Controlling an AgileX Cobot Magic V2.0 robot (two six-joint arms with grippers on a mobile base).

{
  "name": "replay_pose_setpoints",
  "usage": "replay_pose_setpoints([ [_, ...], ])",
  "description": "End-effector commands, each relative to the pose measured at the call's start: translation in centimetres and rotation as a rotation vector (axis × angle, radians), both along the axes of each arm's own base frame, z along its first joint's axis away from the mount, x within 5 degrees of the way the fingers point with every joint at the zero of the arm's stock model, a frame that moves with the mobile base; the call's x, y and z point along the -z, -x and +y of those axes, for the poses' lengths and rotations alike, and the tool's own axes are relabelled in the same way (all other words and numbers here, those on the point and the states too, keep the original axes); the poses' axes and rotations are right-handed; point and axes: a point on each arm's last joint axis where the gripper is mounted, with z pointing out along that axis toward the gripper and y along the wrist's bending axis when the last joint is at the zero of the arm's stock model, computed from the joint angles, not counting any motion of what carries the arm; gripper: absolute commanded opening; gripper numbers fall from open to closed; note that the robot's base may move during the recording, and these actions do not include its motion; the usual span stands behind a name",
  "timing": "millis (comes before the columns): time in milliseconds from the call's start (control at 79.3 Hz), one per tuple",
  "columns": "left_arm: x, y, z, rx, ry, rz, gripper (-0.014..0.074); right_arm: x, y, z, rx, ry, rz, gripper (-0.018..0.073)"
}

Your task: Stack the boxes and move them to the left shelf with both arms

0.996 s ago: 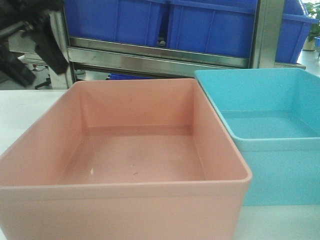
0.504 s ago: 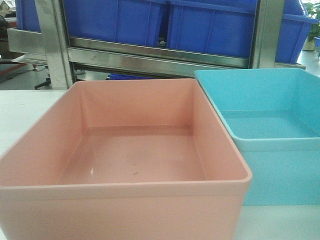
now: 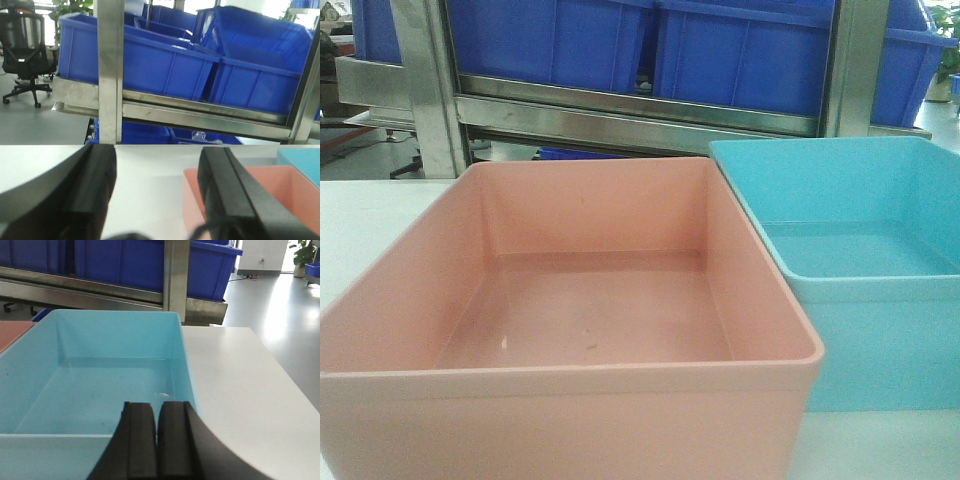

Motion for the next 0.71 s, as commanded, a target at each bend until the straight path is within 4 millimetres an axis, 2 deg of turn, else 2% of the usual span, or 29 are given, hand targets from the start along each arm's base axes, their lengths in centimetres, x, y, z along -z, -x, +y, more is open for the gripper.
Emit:
replay_pose_setpoints([
  [0, -1.4, 0.3, 0.3, -0.026, 0.015, -0.083, 0.029, -1.6, 0.3, 0.0, 0.007, 0.001, -0.127, 0.0054],
  [403, -1.3, 0.2, 0.2, -0.017, 0.011, -0.063, 0.029, -1.6, 0.3, 0.0, 0.007, 0.001, -0.127, 0.0054],
  [517, -1.3, 0.2, 0.2, -0.017, 0.011, -0.063, 0.029, -2.2, 0.3, 0.0, 0.007, -0.001, -0.184, 0.0054],
  [693, -1.3, 0.2, 0.2, -0.017, 0.012, -0.062, 0.029, -3.1, 0.4, 0.1, -0.005, -0.158, -0.1, 0.0054],
])
